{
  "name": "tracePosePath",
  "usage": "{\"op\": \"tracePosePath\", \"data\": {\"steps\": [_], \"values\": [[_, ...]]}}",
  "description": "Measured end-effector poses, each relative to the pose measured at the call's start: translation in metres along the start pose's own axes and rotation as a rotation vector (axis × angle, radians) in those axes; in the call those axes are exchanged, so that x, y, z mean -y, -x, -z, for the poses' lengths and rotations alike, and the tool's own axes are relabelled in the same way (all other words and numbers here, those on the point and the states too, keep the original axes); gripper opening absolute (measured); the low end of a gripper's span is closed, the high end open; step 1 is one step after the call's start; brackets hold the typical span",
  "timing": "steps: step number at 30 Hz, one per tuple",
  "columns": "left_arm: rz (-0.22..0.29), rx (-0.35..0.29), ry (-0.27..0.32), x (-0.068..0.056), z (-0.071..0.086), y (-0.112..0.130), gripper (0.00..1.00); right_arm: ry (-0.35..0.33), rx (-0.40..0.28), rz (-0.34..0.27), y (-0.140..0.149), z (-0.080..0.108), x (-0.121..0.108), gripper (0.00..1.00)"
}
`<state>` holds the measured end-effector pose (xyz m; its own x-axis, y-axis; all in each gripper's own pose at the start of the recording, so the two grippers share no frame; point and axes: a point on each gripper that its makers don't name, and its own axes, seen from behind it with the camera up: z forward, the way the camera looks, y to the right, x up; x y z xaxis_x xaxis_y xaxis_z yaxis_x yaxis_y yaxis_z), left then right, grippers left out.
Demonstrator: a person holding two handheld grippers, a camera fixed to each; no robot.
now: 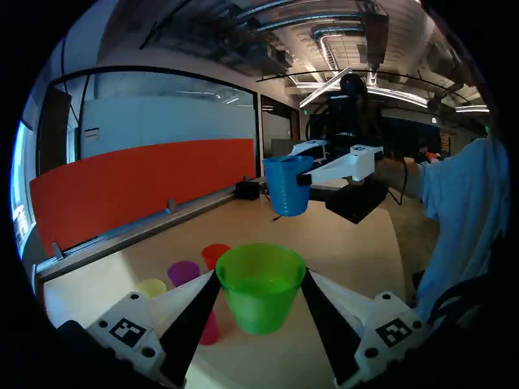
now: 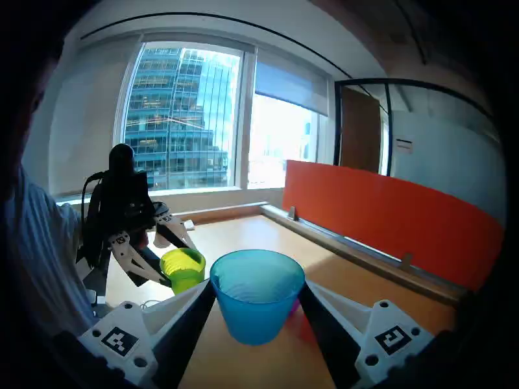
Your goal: Pour water
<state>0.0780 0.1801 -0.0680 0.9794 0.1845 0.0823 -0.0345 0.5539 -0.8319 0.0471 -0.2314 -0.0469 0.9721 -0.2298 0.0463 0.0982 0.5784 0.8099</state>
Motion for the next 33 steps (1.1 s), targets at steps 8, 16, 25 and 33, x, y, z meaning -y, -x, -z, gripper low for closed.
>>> {"op": "tracePosePath", "data": {"steps": [8, 16, 25, 33], "values": [[0.003, 0.052, 0.016, -0.004, -0.003, 0.017, 0.87, -0.032, 0.074, 0.023, 0.029, -0.004, 0.008, 0.91], [-0.005, 0.118, 0.035, -0.009, -0.008, 0.036, 0.87, -0.068, 0.135, 0.031, 0.053, -0.007, 0.015, 0.92], [-0.001, 0.179, 0.048, -0.01, -0.014, 0.055, 0.87, -0.096, 0.206, 0.043, 0.081, -0.014, 0.02, 0.92], [-0.011, 0.243, 0.06, -0.01, -0.017, 0.074, 0.87, -0.118, 0.253, 0.054, 0.102, -0.022, 0.023, 0.92]]}}
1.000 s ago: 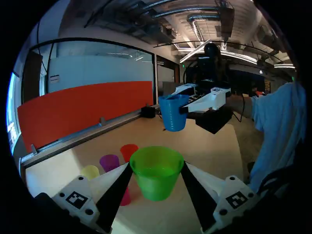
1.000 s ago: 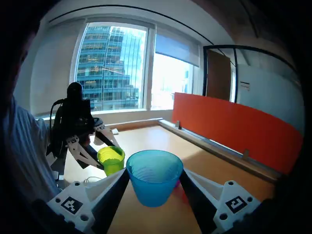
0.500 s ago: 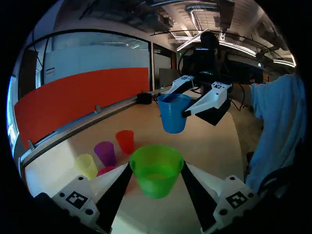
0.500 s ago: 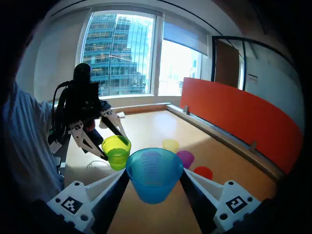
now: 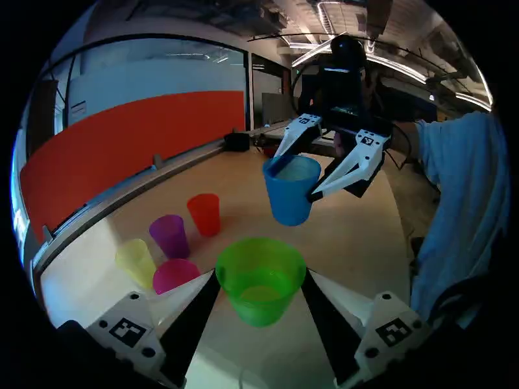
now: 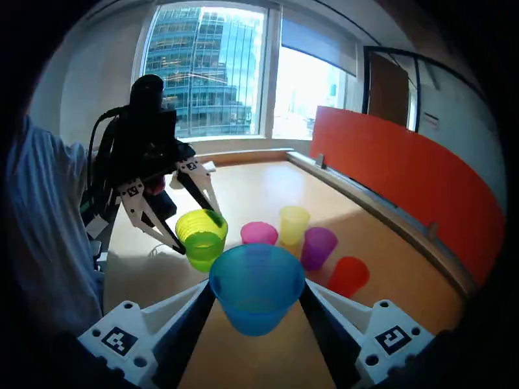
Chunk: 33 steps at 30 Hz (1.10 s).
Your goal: Pour water
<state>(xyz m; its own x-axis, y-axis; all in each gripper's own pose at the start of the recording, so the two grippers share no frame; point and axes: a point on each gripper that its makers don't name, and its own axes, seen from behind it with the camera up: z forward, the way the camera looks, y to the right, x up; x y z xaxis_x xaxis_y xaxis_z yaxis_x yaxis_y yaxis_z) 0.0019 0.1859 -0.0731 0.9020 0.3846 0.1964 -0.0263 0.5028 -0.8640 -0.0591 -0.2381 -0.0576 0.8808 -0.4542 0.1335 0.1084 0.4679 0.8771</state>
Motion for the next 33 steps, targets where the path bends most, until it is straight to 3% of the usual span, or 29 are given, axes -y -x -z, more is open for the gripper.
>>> {"op": "tracePosePath", "data": {"steps": [17, 33], "values": [[-0.031, 0.125, 0.046, 0.0, -0.021, 0.032, 0.87, -0.037, 0.069, 0.007, 0.036, -0.022, 0.006, 0.92], [-0.031, 0.158, 0.073, -0.001, -0.035, 0.051, 0.87, -0.058, 0.114, 0.028, 0.056, -0.035, 0.012, 0.92]]}}
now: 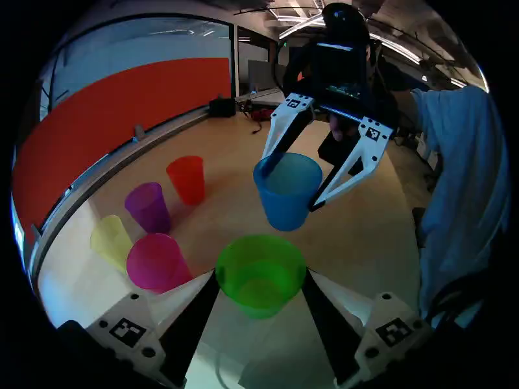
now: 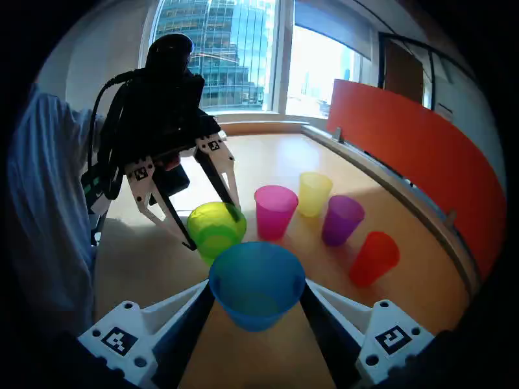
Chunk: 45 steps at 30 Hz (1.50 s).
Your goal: Pour water
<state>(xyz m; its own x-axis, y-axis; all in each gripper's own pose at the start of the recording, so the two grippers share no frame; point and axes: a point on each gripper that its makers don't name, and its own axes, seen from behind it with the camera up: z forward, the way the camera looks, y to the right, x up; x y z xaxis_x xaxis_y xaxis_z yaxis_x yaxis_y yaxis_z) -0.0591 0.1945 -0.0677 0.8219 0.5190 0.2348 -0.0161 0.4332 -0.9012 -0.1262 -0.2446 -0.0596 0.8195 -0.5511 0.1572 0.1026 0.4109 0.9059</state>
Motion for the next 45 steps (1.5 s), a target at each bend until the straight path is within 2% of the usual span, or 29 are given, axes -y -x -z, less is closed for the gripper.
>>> {"op": "tracePosePath", "data": {"steps": [14, 22, 29, 35, 45], "values": [[0.018, 0.012, 0.011, 0.001, -0.009, 0.012, 0.87, -0.008, 0.015, -0.013, 0.007, -0.007, 0.003, 0.92], [0.035, 0.011, 0.009, 0.002, -0.008, 0.016, 0.87, -0.008, 0.02, -0.013, 0.009, -0.009, 0.004, 0.92], [0.029, -0.001, 0.001, 0.001, -0.005, 0.013, 0.96, -0.008, 0.02, -0.018, 0.012, -0.012, 0.006, 0.92], [0.041, 0.02, -0.004, 0.0, -0.002, 0.02, 0.96, -0.01, 0.021, -0.019, 0.016, -0.016, 0.008, 0.92], [0.064, 0.018, -0.021, -0.001, 0.011, 0.026, 0.96, -0.011, 0.029, -0.023, 0.027, -0.023, 0.013, 0.92]]}}
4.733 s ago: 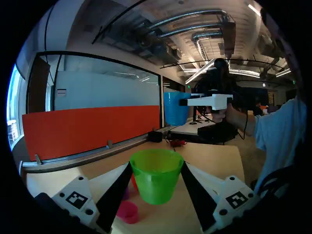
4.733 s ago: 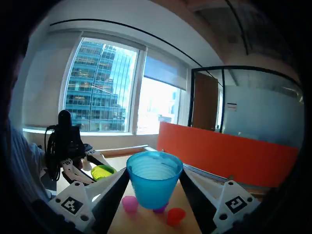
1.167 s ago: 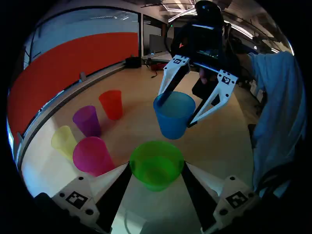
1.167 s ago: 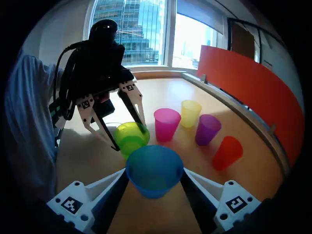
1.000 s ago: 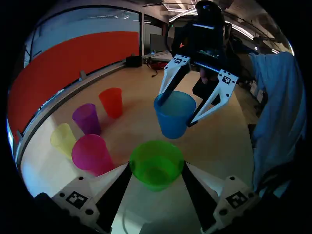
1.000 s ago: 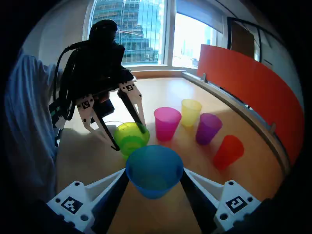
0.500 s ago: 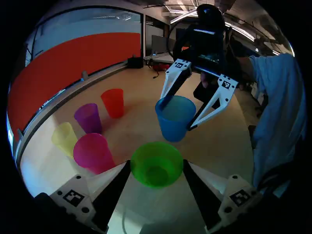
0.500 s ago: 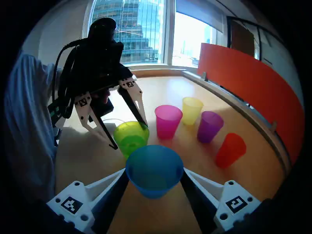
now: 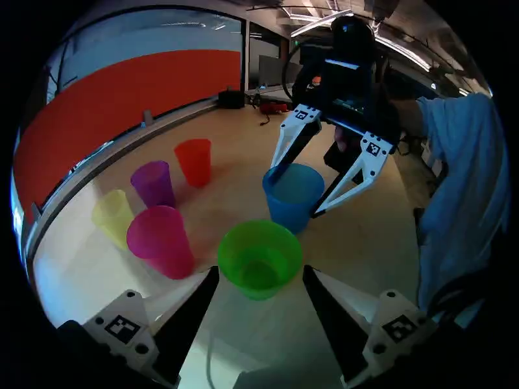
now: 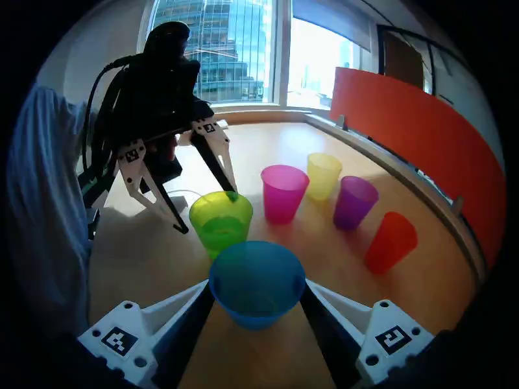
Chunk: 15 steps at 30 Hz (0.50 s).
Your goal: Pour water
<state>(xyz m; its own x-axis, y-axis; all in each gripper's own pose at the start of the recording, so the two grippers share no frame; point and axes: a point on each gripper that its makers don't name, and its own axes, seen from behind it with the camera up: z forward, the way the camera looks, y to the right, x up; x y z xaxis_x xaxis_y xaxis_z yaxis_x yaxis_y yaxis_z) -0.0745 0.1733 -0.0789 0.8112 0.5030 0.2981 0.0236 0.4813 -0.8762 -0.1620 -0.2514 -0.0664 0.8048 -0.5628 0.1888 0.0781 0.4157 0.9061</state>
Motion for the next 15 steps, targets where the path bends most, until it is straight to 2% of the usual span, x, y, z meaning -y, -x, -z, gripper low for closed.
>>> {"op": "tracePosePath", "data": {"steps": [15], "values": [[0.039, -0.017, -0.029, 0.002, 0.016, 0.004, 0.96, 0.011, 0.024, -0.001, 0.014, -0.001, 0.002, 0.92]]}}
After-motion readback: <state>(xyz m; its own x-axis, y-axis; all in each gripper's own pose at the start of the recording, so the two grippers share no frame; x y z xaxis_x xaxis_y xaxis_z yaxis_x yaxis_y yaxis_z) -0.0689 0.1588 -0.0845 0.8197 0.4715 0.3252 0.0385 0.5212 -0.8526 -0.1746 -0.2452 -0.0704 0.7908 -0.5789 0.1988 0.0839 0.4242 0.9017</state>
